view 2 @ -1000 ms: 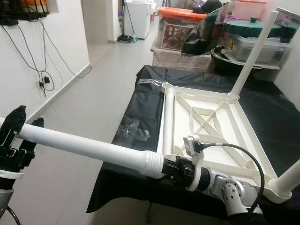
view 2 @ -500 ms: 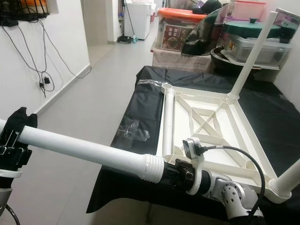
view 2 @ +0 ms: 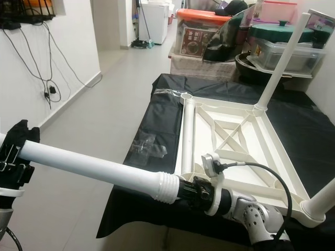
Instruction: Building children table
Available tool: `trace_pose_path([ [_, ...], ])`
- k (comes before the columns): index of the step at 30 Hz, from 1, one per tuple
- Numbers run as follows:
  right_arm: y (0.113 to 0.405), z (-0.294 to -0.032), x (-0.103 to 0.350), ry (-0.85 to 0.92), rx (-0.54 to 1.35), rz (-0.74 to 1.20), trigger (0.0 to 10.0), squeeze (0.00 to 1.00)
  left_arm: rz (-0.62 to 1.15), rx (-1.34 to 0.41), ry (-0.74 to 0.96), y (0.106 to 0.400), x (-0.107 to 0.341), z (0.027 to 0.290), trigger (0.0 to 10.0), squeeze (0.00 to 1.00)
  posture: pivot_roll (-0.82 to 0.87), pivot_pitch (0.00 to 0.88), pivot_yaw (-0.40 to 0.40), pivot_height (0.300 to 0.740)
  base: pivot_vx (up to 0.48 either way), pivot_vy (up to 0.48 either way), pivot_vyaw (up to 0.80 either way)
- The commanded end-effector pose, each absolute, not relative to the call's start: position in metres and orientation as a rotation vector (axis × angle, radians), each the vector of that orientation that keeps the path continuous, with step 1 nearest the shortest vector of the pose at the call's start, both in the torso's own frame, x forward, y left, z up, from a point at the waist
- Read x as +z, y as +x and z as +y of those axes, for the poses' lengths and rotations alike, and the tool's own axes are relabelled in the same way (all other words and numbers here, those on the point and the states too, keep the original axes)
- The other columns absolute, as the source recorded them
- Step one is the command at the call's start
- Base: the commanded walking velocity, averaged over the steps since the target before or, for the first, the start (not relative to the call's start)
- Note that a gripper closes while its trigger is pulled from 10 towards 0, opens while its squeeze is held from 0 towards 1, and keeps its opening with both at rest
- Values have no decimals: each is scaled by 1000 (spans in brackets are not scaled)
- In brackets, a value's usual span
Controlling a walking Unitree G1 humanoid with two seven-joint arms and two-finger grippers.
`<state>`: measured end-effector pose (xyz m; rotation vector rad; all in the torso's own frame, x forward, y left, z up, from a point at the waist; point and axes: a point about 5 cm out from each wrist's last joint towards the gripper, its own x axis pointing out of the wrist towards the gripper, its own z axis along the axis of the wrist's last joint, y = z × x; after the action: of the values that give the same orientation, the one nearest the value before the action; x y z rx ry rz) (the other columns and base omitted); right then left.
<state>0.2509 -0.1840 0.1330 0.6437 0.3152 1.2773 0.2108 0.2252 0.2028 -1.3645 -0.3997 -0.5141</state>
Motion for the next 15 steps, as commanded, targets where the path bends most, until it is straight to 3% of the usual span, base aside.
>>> trace_pose_path([
  [1, 253, -186, 126, 618, 1226, 343, 10000, 1000, -405, -571, -1371, 215, 209, 219, 10000, 0, 57, 0, -51, 740, 0, 0, 0],
  [6, 255, -190, 125, 595, 1203, 346, 10000, 980, -409, -577, -1367, 216, 210, 219, 10000, 0, 55, 0, -50, 740, 0, 0, 0],
  [7, 256, -193, 123, 585, 1181, 349, 10000, 0, -411, -578, -1365, 217, 211, 220, 10000, 0, 56, 0, -52, 740, 0, 0, 0],
  [15, 262, -222, 126, 609, 1074, 285, 10000, 0, -410, -594, -1271, 217, 220, 227, 10000, 0, 63, 0, -54, 740, 0, 0, 0],
])
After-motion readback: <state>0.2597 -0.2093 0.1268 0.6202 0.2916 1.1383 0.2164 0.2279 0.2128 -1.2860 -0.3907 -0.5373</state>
